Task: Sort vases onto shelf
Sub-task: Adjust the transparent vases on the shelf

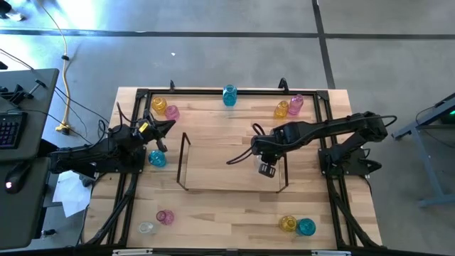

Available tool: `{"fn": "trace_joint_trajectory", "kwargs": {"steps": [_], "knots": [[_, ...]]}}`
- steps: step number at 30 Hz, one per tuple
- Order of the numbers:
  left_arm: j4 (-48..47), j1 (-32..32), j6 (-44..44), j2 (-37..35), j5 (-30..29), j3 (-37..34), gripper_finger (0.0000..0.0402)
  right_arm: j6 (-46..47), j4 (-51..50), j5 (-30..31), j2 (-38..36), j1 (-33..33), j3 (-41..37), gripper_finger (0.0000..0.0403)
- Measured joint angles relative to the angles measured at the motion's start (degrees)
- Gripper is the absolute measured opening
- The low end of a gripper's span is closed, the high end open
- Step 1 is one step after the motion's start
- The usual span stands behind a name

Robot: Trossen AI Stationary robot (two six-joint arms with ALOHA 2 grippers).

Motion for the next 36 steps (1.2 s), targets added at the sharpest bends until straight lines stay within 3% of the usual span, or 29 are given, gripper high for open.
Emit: {"fn": "trace_joint_trajectory", "kwargs": {"steps": [7, 36], "knots": [[0.3, 0.0, 0.0, 0.0, 0.0, 0.0, 0.0000, 0.4, 0.0, -0.2, 0.3, -0.1, 0.0, 0.0006], [0.5, 0.0, -0.3, 0.0, 0.0, 0.0, 0.0000, -0.1, -2.8, 1.6, 2.6, -0.1, 1.2, 0.0002]]}}
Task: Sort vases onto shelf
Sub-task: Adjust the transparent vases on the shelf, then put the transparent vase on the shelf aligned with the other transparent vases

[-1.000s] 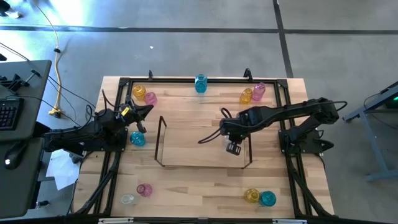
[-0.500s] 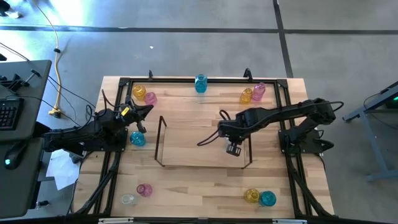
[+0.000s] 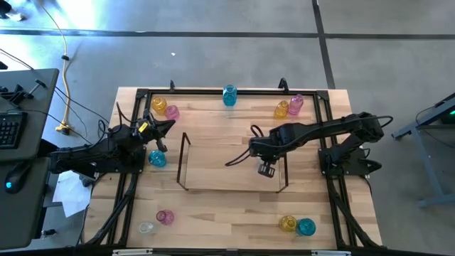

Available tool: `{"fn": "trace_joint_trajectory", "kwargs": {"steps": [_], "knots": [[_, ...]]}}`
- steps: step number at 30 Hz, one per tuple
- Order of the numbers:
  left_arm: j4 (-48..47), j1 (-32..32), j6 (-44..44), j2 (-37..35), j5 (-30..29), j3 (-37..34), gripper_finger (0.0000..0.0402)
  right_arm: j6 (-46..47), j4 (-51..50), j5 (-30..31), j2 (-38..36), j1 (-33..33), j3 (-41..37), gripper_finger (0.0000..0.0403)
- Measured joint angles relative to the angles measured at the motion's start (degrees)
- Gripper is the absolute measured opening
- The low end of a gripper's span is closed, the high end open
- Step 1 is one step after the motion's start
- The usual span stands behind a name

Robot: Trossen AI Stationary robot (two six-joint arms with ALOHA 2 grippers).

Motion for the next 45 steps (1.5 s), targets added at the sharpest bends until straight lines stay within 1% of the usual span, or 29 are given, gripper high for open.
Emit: {"fn": "trace_joint_trajectory", "kwargs": {"steps": [6, 11, 35, 42, 45], "knots": [[0.0, 0.0, 0.0, 0.0, 0.0, 0.0, 0.0000, 0.0, 0.0, 0.1, 0.0, 0.0, 0.0, 0.0002], [0.0, 0.0, 0.0, 0.0, 0.0, 0.0, 0.0000, 0.0, 0.0, 1.6, 0.0, -0.2, 0.0, 0.0002], [0.0, 0.0, 0.0, 0.0, 0.0, 0.0, 0.0000, 0.2, -2.0, 0.5, 0.0, -0.3, 0.1, 0.0002], [-0.1, 0.0, 0.0, 0.0, 0.0, 0.0, 0.0000, -0.2, -3.2, 0.5, 0.0, -0.3, 4.3, 0.0002], [-0.2, 0.0, 0.0, 0.0, 0.0, 0.0, 0.0000, -2.1, -3.1, 0.6, -0.1, 0.0, 5.7, 0.0002]]}}
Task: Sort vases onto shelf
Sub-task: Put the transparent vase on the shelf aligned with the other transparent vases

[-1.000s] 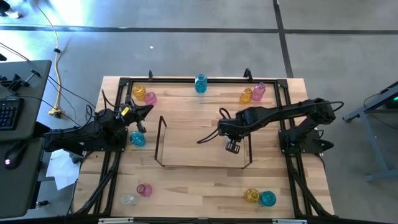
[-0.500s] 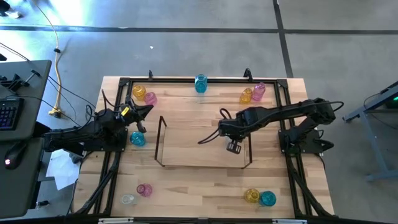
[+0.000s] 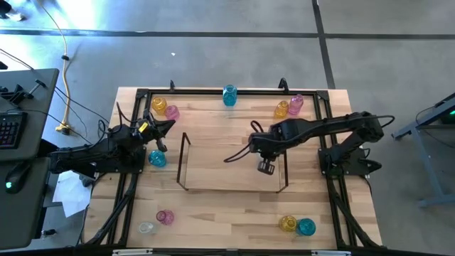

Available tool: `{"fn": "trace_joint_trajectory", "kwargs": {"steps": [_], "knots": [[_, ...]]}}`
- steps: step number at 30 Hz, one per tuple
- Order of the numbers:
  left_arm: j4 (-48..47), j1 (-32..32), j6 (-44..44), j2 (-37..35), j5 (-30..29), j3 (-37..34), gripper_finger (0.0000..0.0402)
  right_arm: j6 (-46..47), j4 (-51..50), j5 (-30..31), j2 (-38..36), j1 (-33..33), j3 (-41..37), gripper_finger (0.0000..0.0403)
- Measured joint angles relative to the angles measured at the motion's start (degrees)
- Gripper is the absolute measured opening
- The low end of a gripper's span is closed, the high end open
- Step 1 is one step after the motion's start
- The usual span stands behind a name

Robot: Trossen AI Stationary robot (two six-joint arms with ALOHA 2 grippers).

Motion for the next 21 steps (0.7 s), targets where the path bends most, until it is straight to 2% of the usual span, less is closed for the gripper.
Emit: {"fn": "trace_joint_trajectory", "kwargs": {"steps": [4, 8, 16, 21], "knots": [[0.0, 0.0, 0.0, 0.0, 0.0, 0.0, 0.0000, -4.5, 6.7, 0.2, -0.2, 0.9, -1.1, 0.0001], [-0.1, 0.0, 0.0, 0.0, 0.3, 0.0, 0.0000, -8.0, 14.4, -2.2, -0.9, 1.2, -3.8, 0.0000], [-0.1, 0.0, 0.1, 0.0, 1.3, 0.0, 0.0000, -6.7, 11.9, 8.0, -6.5, -1.7, -3.8, 0.0000], [-0.1, 0.0, 0.5, 0.0, 1.3, 0.0, 0.0000, -7.9, 10.2, 9.7, -6.5, -5.3, -3.8, 0.0000]]}}
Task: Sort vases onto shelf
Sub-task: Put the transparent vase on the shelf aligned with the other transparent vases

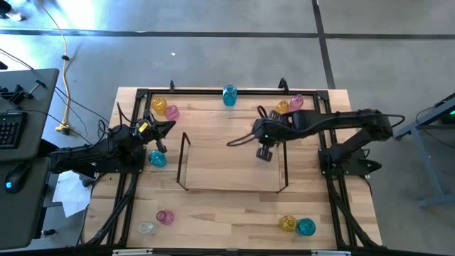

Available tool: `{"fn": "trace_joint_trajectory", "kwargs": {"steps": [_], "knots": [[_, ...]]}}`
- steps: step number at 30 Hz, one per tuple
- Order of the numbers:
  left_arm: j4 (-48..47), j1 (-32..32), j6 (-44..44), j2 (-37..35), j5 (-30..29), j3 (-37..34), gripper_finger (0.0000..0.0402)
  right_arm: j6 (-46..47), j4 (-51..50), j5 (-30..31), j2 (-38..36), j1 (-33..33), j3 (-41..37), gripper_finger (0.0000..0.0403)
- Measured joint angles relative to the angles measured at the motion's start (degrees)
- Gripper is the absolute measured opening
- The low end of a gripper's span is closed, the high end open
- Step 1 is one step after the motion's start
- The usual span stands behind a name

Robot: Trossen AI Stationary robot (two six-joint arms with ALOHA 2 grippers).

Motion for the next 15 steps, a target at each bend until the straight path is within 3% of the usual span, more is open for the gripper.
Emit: {"fn": "trace_joint_trajectory", "kwargs": {"steps": [6, 15], "knots": [[-0.1, 0.0, 0.0, 0.0, 0.0, 0.0, 0.0000, -0.2, -2.6, 2.3, 1.0, -3.5, 0.0, 0.0000], [0.0, 0.0, 0.0, 0.0, 0.0, 0.0, 0.0000, -0.3, -4.3, -0.7, 1.0, -4.8, 0.0, 0.0000]]}}
